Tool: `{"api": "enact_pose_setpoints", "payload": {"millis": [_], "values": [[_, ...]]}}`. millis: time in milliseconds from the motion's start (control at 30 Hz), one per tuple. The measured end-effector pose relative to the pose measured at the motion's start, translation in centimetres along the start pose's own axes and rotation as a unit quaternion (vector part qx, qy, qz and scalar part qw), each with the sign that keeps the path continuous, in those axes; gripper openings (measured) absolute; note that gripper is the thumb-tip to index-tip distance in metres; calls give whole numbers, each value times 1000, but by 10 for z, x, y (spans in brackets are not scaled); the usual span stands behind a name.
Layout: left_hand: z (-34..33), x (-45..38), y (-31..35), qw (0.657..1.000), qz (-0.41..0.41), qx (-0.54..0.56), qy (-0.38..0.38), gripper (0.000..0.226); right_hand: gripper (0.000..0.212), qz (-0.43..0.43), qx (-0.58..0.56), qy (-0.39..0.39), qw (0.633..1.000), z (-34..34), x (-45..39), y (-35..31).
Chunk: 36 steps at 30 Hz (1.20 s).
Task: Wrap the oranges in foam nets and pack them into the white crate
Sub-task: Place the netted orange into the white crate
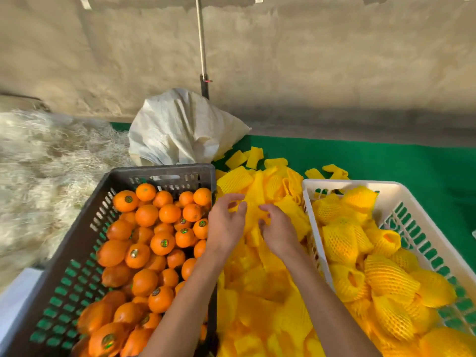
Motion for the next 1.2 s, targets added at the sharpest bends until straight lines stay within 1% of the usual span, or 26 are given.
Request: {"api": "enact_pose_setpoints", "payload": {"millis": [133,233,367,433,467,533,567,600,633,700,733,767,833,867,900,933,967,1000,1033,1100,1133,1200], "values": [[24,0,-15,1000,-1,8,20,21,47,-18,74,-17,997,-24,-24,-2],[34,2,-23,1000,7,16,22,22,49,-32,87,-19,995,-35,-31,-4],[42,9,-27,999,3,22,31,21,37,-40,121,14,992,-35,-17,-13],[45,11,-26,999,-4,28,28,21,34,-38,91,64,993,-29,-3,-26],[46,12,-25,999,-2,41,14,24,31,-22,60,99,993,-24,6,-36],[49,13,-19,996,13,67,-49,40,22,50,-19,154,987,-16,26,-58],[50,14,-16,994,22,78,-77,50,18,90,-60,152,982,-14,35,-68],[52,15,-14,991,29,94,-92,58,17,118,-104,130,979,-13,43,-77],[54,17,-11,988,37,122,-88,63,18,128,-147,95,976,-13,49,-84],[63,18,-6,985,45,157,-57,63,19,93,-210,20,973,-17,55,-95],[69,18,-5,989,32,141,-38,57,19,67,-229,-7,971,-19,56,-98],[75,18,-5,993,12,112,-19,45,19,46,-243,-33,968,-22,56,-101],[89,19,-6,998,-29,59,21,20,21,35,-265,-73,961,-30,56,-108],[95,18,-8,998,-38,36,40,19,16,42,-260,-68,962,-34,57,-111],[102,18,-11,998,-35,16,58,21,11,52,-231,-35,971,-38,57,-114],[110,18,-13,997,-29,0,75,21,9,62,-180,12,982,-43,58,-116],[117,18,-17,996,-26,-11,85,20,17,69,-123,62,988,-48,58,-118],[123,18,-21,996,-26,-18,82,19,25,71,-77,97,990,-53,59,-121],[129,17,-25,997,-24,-21,71,18,32,74,-47,113,990,-57,60,-125],[141,15,-34,999,-9,-16,47,20,39,86,-7,118,989,-69,60,-131],[146,14,-41,999,5,-6,39,21,38,93,10,118,989,-74,58,-132],[158,9,-55,998,42,19,31,23,29,98,23,112,989,-83,52,-133]]}}
Point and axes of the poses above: each hand's wrist, its own x-axis away from the middle knuckle, its own z-axis out of the back of the hand, y = z × x, the point moved 1 cm from there along -x, towards the middle knuckle, and after that the axes turned 12 degrees about -z, right-handed, at the moved point
